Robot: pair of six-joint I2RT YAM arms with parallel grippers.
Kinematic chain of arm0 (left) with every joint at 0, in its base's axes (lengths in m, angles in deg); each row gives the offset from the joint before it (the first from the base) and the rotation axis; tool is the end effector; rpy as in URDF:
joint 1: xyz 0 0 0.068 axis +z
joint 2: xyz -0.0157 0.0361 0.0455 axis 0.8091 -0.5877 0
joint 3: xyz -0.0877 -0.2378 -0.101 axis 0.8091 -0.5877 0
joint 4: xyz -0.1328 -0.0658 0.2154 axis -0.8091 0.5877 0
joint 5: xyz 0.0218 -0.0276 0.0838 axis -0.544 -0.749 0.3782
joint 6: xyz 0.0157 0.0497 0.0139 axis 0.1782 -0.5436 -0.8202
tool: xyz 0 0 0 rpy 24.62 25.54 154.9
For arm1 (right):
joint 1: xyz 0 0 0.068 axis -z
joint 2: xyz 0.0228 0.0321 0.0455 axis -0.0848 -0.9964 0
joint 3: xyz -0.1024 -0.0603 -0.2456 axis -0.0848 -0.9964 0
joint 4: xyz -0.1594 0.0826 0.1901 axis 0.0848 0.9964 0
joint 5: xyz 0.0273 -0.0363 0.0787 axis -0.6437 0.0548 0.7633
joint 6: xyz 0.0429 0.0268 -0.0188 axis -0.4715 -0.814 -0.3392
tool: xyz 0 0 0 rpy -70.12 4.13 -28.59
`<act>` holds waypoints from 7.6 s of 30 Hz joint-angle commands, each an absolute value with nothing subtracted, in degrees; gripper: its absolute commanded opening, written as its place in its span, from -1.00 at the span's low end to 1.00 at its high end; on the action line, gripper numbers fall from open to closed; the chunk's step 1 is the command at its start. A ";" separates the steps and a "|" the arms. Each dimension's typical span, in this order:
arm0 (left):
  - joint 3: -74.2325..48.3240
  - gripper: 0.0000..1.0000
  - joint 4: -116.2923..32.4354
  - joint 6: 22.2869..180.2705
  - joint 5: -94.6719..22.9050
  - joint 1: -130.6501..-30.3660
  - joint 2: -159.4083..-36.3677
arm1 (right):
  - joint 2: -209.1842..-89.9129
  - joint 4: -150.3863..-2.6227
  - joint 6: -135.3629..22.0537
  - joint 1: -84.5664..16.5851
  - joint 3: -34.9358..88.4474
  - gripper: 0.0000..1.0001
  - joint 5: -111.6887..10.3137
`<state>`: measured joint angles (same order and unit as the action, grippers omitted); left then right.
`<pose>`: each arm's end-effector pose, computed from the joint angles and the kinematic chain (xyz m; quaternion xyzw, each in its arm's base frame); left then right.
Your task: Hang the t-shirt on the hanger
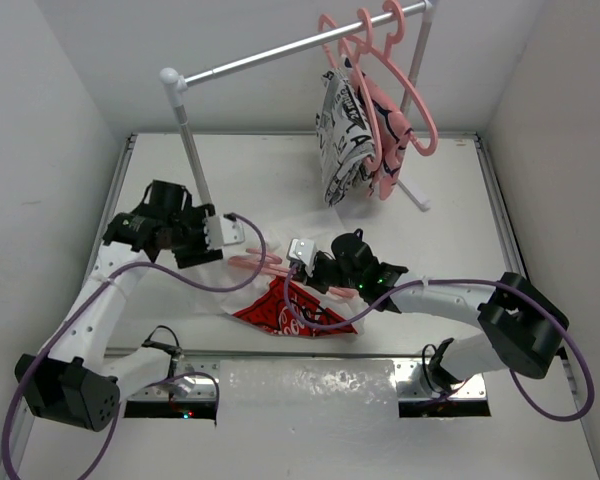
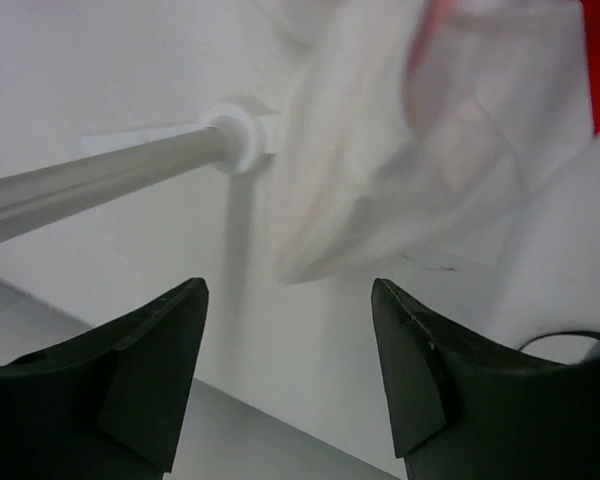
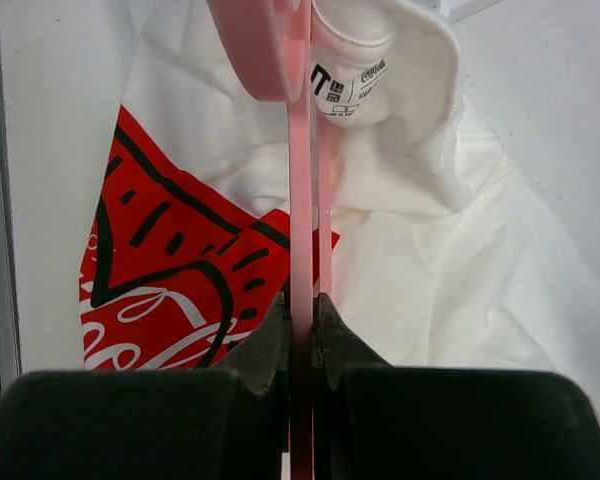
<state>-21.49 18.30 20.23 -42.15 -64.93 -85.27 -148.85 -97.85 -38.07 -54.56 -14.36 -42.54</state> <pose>0.1966 -0.0470 0.3206 0.6415 0.7040 0.0308 0.3031 0.1786 0.2257 0.1938 -0.4906 0.6809 0.2823 0.4649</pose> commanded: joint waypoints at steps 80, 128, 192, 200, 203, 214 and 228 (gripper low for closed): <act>-32.39 -0.69 11.94 21.15 -73.42 -68.07 -83.92 | -146.96 -90.99 -26.37 -54.26 2.10 -1.00 -35.74; -22.02 0.94 23.71 14.65 -63.22 -60.43 -84.87 | -146.52 -100.83 -32.00 -53.20 -10.65 -1.00 -31.52; -37.31 -1.00 -10.38 63.95 -57.59 -60.16 -73.02 | -179.37 -103.21 -101.42 -55.75 12.64 0.39 -63.09; -36.78 -1.00 -9.51 63.86 -57.77 -60.07 -71.53 | -178.27 -106.99 -104.78 -54.96 6.42 -1.00 -64.99; -36.34 -1.00 -5.30 59.22 -59.96 -59.90 -69.69 | -173.16 -103.75 -102.49 -53.91 0.18 -1.00 -72.81; -38.01 -1.00 14.66 33.98 -67.00 -59.90 -64.84 | -145.74 -101.36 -102.93 -42.31 -23.03 -1.00 -86.52; -44.87 -1.00 9.13 28.27 -50.48 -59.90 -67.92 | -134.38 -85.82 -80.53 -42.39 -16.64 -1.00 -96.57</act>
<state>-43.52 6.09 32.20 -61.86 -60.97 -68.57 -135.47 -92.80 -92.01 -44.65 -21.07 -82.40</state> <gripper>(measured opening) 0.073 0.002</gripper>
